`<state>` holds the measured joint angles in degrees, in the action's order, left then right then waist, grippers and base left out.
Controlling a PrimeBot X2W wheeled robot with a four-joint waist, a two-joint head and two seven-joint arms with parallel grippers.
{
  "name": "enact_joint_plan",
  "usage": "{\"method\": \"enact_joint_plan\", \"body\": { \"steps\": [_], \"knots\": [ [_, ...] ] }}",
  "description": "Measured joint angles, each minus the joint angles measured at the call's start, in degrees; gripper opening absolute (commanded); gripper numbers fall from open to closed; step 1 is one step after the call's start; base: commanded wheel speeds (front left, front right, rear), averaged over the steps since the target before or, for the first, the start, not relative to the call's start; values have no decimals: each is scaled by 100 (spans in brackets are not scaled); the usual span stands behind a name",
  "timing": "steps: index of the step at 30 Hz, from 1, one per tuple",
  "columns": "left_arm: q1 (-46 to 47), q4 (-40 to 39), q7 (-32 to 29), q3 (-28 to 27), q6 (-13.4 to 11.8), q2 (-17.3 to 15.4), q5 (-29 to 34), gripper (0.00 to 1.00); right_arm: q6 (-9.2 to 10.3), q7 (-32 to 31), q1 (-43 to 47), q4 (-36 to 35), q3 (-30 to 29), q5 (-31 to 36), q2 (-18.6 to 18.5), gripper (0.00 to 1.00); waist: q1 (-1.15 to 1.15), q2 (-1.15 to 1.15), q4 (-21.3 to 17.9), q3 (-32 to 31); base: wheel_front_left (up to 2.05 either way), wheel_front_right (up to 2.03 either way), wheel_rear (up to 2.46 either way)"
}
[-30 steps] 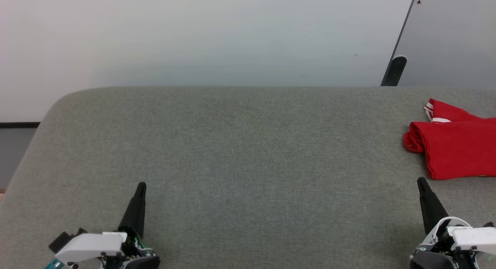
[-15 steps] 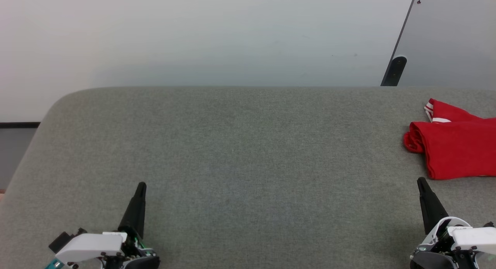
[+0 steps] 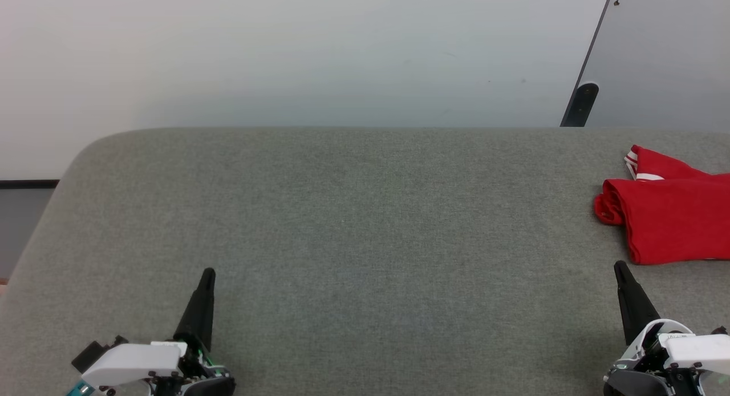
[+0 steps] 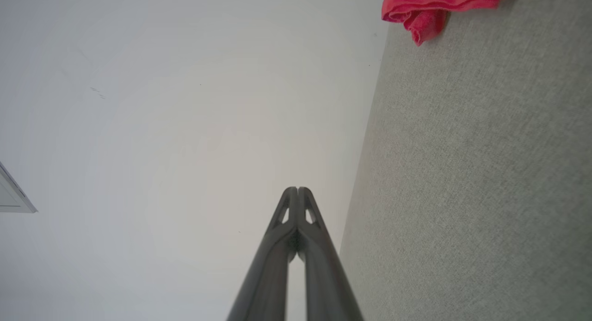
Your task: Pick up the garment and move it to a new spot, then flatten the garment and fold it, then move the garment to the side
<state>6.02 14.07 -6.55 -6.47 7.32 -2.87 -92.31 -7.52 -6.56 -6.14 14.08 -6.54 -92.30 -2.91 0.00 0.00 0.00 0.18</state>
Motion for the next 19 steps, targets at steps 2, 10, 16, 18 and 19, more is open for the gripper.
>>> {"method": "enact_joint_plan", "body": {
  "steps": [2, 10, 16, 18, 19],
  "knots": [
    [0, 0, 0, 0, 0, 0, 0, 0, 0, 0, 0, 0, 0, 0, 0, 0, 0, 0, 0, 0, 0, 0, 0],
    [0, 0, 0, 0, 0, 0, 0, 0, 0, 0, 0, 0, 0, 0, 0, 0, 0, 0, 0, 0, 0, 0, 0],
    [0, 0, 0, 0, 0, 0, 0, 0, 0, 0, 0, 0, 0, 0, 0, 0, 0, 0, 0, 0, 0, 0, 0],
    [0, 0, 0, 0, 0, 0, 0, 0, 0, 0, 0, 0, 0, 0, 0, 0, 0, 0, 0, 0, 0, 0, 0],
    [0, 0, 0, 0, 0, 0, 0, 0, 0, 0, 0, 0, 0, 0, 0, 0, 0, 0, 0, 0, 0, 0, 0]
  ]
}}
